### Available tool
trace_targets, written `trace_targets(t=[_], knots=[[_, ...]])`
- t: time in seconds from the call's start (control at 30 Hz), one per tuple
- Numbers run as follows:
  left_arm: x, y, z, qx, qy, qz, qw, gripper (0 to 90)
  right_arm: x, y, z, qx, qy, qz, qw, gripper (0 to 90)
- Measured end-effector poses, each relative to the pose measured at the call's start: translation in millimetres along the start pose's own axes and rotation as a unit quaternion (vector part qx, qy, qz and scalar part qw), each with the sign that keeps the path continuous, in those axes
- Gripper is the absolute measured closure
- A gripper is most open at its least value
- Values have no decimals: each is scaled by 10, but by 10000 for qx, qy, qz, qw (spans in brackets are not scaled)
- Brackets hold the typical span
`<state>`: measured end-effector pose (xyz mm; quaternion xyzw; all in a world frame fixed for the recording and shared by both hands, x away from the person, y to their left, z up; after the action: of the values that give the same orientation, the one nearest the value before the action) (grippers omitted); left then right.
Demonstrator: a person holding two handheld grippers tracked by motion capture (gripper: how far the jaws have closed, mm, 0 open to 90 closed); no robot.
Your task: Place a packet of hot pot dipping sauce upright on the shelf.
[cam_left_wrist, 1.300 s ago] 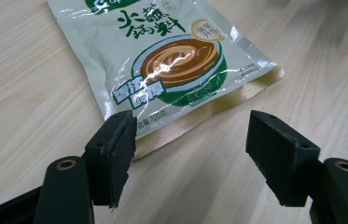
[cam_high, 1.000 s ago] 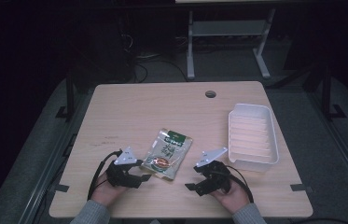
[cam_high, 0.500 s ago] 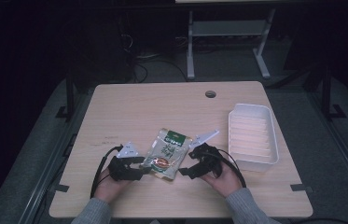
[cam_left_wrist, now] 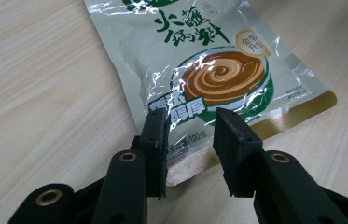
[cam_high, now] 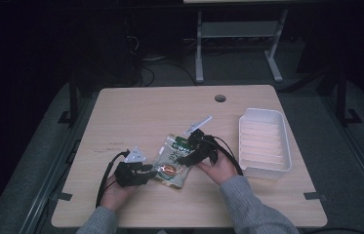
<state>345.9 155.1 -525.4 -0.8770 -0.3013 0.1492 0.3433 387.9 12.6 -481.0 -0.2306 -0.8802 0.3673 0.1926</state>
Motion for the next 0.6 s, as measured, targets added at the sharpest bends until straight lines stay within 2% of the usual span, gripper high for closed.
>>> trace_targets(t=[0.17, 0.27, 0.4, 0.47, 0.57, 0.6], knots=[[2, 40, 29, 122, 44, -38, 9999, 654, -127, 78, -119, 74, 229, -28, 9997, 249], [9, 44, 31, 140, 35, -46, 9999, 661, -251, 149, -176, 180, 312, 95, 9993, 244], [25, 71, 52, 217, 4, -63, 9997, 666, -338, 205, -190, 268, 480, 94, 9984, 236], [26, 74, 52, 218, -7, -77, 9997, 671, -406, 244, -184, 329, 520, 179, 9979, 237], [24, 77, 55, 227, -4, -96, 9997, 674, -544, 327, -116, 594, 637, 372, 9955, 238], [25, 77, 56, 229, -6, -96, 9997, 674, -544, 327, -116, 594, 637, 372, 9955, 238]])
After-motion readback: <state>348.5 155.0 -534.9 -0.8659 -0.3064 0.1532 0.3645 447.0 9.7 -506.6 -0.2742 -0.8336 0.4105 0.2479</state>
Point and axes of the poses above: each handheld gripper's, and its own axes: y roughly forward along the jaws, z roughly out of its underside, x roughly to its left, the point moved 10 cm from there along y, roughly forward along the jaws, and after that the axes turned 3 degrees about -x, right-handed, at the moved point
